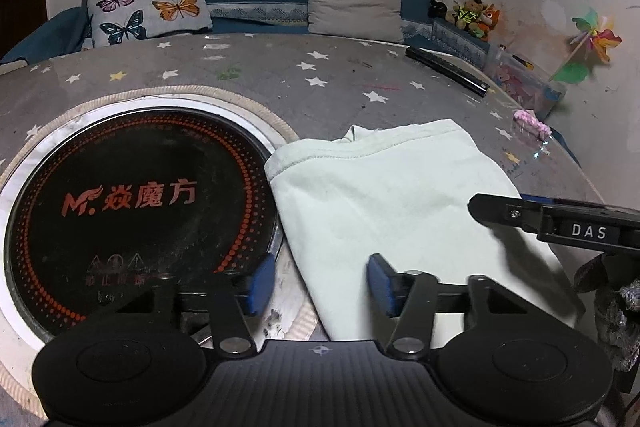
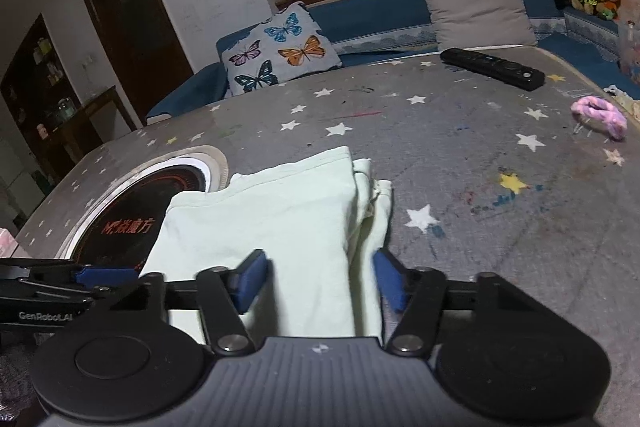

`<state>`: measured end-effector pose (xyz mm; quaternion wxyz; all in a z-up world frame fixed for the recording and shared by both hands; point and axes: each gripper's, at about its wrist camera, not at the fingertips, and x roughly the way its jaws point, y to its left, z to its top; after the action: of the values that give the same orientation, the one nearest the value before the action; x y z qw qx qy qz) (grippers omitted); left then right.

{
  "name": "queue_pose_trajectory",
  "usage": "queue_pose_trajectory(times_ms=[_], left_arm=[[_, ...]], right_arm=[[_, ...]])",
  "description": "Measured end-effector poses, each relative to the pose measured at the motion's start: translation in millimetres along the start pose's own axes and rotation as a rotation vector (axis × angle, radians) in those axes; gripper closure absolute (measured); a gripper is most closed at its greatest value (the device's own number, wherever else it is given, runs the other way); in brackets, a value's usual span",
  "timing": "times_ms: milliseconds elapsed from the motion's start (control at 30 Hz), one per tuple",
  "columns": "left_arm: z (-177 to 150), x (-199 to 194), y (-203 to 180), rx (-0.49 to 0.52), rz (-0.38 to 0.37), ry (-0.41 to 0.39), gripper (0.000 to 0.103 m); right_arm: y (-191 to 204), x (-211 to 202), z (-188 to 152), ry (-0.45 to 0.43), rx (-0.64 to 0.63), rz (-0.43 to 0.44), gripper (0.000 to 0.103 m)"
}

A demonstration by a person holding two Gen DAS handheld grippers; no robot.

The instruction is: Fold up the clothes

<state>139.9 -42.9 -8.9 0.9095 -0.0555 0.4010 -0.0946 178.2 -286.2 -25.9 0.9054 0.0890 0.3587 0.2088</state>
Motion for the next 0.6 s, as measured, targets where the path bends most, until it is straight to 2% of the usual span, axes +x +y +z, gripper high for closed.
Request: queue_pose_trajectory(times_ms=[67, 267, 333, 400, 600], left_arm=[[0.6, -0.8, 0.5, -0.005, -0.010, 0.000, 0.062], [1.2, -1.0, -2.3, -0.003, -0.018, 0.004, 0.065], [2.6, -0.3, -4.3, 0.001, -0.033, 0.004, 0.081], [3.5, -1.7, -7.2, 0.011, -0.049, -0.001, 0.090], [6.5, -11.4, -23.2, 0.055, -0.095, -0.030, 0.096]], right_arm=[[-1.0, 0.6, -0.2, 0.001, 0.016, 0.015, 0.061], [-3.5, 0.4, -1.1, -0.012, 0.044, 0.027, 0.057], [-4.7, 0.6, -1.7, -0.014, 0.054, 0.035, 0.063], [-5.5, -0.2, -2.6, -0.018, 0.066, 0.045, 0.078], [-4.0, -23.4, -8.6, -0.076, 0.074, 0.040, 0.087]])
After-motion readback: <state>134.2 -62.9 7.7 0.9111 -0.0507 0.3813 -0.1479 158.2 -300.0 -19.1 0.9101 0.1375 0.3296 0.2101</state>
